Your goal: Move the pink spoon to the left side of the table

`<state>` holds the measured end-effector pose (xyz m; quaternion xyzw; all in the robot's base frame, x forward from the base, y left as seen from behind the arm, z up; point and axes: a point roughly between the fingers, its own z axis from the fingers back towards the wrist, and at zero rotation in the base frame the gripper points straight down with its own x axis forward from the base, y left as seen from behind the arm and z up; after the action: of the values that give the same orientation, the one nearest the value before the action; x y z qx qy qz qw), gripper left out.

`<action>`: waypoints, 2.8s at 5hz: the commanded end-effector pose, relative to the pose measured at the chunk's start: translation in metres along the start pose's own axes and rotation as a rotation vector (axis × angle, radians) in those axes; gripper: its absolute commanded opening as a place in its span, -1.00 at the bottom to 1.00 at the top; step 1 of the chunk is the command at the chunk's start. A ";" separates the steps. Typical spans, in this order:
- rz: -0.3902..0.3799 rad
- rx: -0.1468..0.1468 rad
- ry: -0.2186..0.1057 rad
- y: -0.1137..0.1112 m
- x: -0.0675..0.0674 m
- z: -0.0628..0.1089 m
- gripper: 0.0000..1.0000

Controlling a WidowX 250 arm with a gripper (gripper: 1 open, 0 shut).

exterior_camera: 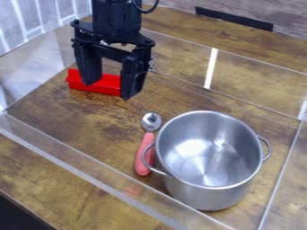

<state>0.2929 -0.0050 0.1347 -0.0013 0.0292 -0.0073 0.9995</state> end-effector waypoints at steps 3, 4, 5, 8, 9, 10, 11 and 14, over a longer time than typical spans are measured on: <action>-0.038 0.007 0.007 -0.022 0.026 -0.043 1.00; -0.027 0.006 0.005 -0.028 0.036 -0.057 1.00; -0.001 0.010 0.008 -0.032 0.043 -0.069 1.00; 0.006 0.036 0.033 -0.029 0.050 -0.086 -1.00; 0.014 0.056 0.049 -0.026 0.051 -0.086 1.00; 0.028 0.069 0.060 -0.024 0.050 -0.085 1.00; 0.032 0.067 0.064 -0.022 0.052 -0.089 -1.00; 0.064 0.076 0.079 -0.008 0.060 -0.089 1.00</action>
<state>0.3381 -0.0176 0.0285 0.0391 0.0934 0.0185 0.9947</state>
